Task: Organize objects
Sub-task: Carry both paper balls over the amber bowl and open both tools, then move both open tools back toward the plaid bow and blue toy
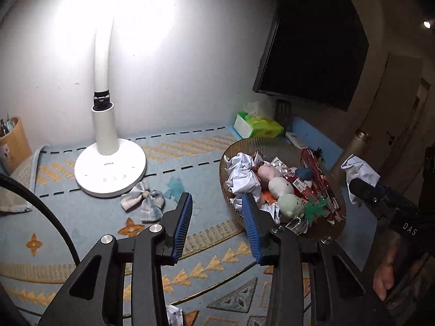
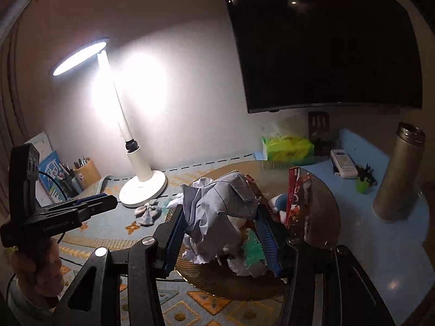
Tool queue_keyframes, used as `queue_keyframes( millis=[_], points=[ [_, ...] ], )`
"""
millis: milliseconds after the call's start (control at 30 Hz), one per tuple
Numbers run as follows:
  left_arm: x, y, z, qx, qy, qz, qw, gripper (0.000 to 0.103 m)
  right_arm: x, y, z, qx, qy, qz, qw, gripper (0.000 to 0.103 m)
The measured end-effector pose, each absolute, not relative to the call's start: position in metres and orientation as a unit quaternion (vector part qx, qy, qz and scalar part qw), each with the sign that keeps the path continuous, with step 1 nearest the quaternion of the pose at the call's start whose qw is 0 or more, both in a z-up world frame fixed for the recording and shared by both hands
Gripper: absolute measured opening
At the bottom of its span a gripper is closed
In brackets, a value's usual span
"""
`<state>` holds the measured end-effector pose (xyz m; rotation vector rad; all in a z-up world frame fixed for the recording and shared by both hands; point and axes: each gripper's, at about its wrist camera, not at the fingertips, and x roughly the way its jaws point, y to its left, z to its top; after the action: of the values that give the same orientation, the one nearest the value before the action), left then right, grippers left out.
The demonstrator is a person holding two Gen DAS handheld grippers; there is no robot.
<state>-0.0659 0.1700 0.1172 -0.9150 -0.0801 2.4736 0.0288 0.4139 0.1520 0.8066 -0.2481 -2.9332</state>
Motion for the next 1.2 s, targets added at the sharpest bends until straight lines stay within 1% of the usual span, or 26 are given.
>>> queue_keyframes(
  millis=[33,67,100,167,200,233,367,400,433,467,500,533,600,667,767,933,1033,1133,1167,1200],
  points=[
    [-0.063,0.168,0.115,-0.341,-0.024,0.907,0.248,0.041,0.028,0.418,0.151,0.264,-0.086,-0.960,0.047,0.050],
    [-0.060,0.162,0.110,-0.350,-0.017,0.904,0.246,0.052,0.029,0.420,0.149,0.265,-0.090,-0.959,0.051,0.050],
    [-0.058,0.155,0.103,-0.361,-0.011,0.901,0.240,0.069,0.030,0.420,0.146,0.267,-0.093,-0.958,0.055,0.050],
    [-0.048,0.136,0.086,-0.374,-0.009,0.904,0.207,0.085,0.034,0.418,0.136,0.273,-0.097,-0.955,0.067,0.051],
    [-0.042,0.127,0.076,-0.382,-0.011,0.904,0.191,0.090,0.035,0.416,0.132,0.277,-0.100,-0.953,0.074,0.051],
    [-0.037,0.120,0.066,-0.395,-0.014,0.900,0.185,0.091,0.037,0.413,0.126,0.282,-0.104,-0.950,0.083,0.051],
    [-0.020,0.113,0.027,-0.432,-0.004,0.886,0.172,0.092,0.048,0.398,0.109,0.300,-0.106,-0.942,0.106,0.051],
    [-0.018,0.116,0.021,-0.432,0.006,0.886,0.170,0.090,0.050,0.394,0.106,0.304,-0.104,-0.941,0.110,0.051],
    [-0.017,0.120,0.016,-0.434,0.018,0.884,0.170,0.087,0.052,0.391,0.103,0.307,-0.102,-0.940,0.111,0.051],
    [-0.018,0.126,0.012,-0.437,0.028,0.882,0.174,0.073,0.054,0.388,0.101,0.310,-0.100,-0.939,0.112,0.051],
    [-0.019,0.131,0.010,-0.437,0.036,0.880,0.183,0.052,0.055,0.387,0.100,0.313,-0.099,-0.938,0.112,0.051],
    [-0.021,0.135,0.008,-0.436,0.044,0.880,0.183,0.047,0.056,0.387,0.099,0.315,-0.098,-0.937,0.110,0.051],
    [-0.025,0.139,0.009,-0.430,0.044,0.883,0.180,0.044,0.058,0.390,0.100,0.314,-0.099,-0.939,0.104,0.051],
    [-0.027,0.141,0.020,-0.419,0.033,0.888,0.189,0.044,0.059,0.398,0.107,0.305,-0.103,-0.942,0.097,0.051],
    [-0.030,0.158,0.051,-0.382,0.033,0.899,0.210,0.044,0.055,0.414,0.128,0.280,-0.106,-0.950,0.085,0.051],
    [-0.047,0.216,0.105,-0.321,0.047,0.906,0.271,0.044,0.018,0.439,0.165,0.255,-0.092,-0.962,0.043,0.051],
    [-0.058,0.254,0.120,-0.290,0.061,0.909,0.294,0.045,-0.018,0.448,0.175,0.264,-0.087,-0.960,0.021,0.051],
    [-0.071,0.278,0.122,-0.276,0.058,0.906,0.315,0.046,-0.052,0.454,0.175,0.274,-0.080,-0.958,0.008,0.051],
    [-0.077,0.284,0.120,-0.277,0.052,0.905,0.320,0.051,-0.063,0.455,0.173,0.275,-0.072,-0.959,0.000,0.052],
    [-0.084,0.288,0.117,-0.282,0.046,0.901,0.327,0.070,-0.073,0.456,0.170,0.281,-0.065,-0.957,-0.009,0.064]
  ],
)
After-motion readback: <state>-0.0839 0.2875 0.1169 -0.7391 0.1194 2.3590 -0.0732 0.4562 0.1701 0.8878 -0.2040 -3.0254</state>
